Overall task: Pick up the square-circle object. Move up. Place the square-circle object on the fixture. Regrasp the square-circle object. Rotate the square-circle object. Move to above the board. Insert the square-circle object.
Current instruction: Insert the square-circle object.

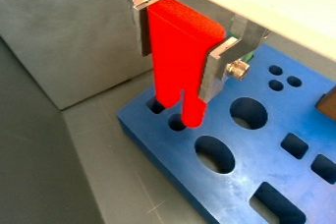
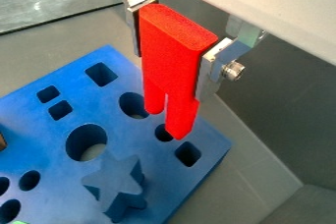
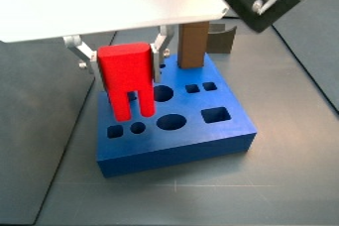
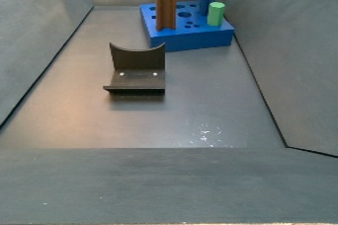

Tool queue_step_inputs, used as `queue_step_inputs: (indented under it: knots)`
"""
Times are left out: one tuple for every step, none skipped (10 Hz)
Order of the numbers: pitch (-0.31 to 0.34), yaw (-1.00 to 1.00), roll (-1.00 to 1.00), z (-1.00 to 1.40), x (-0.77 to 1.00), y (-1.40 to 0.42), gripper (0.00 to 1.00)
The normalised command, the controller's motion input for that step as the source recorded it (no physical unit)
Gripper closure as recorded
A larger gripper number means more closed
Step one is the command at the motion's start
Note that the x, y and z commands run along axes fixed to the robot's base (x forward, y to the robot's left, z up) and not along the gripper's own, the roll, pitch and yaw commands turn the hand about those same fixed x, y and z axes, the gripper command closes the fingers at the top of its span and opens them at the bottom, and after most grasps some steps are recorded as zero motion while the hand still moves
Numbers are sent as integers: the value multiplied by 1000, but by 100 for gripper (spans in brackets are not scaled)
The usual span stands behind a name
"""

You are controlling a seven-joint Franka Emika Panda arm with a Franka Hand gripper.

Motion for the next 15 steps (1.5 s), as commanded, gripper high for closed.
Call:
queue_step_inputs:
  knots:
    - [0,0,174,-171,0,0,100]
    - [0,0,147,-143,-34,0,100]
    - [-14,0,146,-254,-23,-60,100]
    - [-43,43,64,-289,0,-11,100]
    - [-67,43,67,-297,-11,-86,100]
    - [-76,26,54,-271,-14,-94,100]
    - [-89,17,40,-226,0,-157,100]
    - [-73,40,20,-146,0,-214,100]
    - [-66,34,40,-220,3,-206,100]
    - [-41,74,60,-300,43,-106,100]
    - [0,183,74,-357,103,0,100]
    - [0,149,47,-286,31,0,100]
    - [0,143,44,-237,29,0,100]
    - [-7,51,1,-126,0,-11,100]
    - [-39,9,0,-100,0,-29,100]
